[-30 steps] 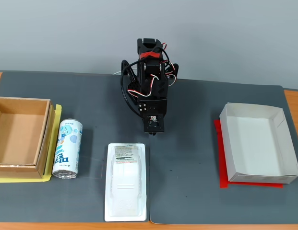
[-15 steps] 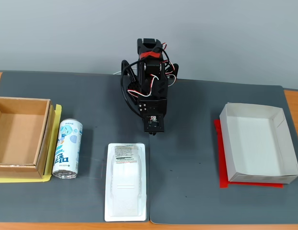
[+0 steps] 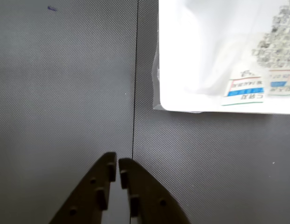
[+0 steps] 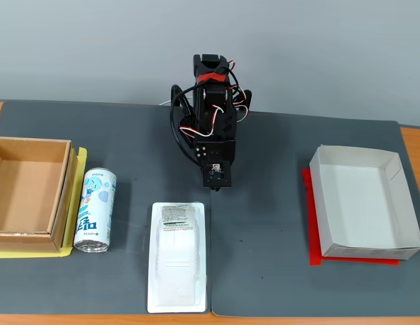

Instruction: Pick the can and put it in the brown box

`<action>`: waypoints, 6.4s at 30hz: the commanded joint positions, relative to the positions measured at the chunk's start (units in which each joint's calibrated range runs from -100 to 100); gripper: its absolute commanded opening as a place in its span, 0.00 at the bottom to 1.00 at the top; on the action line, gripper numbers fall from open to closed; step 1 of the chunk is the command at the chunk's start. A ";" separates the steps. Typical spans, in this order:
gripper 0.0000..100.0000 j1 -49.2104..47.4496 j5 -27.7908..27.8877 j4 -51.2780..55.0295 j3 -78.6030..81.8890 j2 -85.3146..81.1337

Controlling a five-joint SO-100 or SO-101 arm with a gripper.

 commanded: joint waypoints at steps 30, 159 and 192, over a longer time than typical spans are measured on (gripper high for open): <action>0.01 -2.65 0.86 -0.59 -7.50 4.75; 0.53 34.79 24.00 -20.28 -75.56 110.29; 0.51 35.44 23.94 -20.28 -75.65 111.90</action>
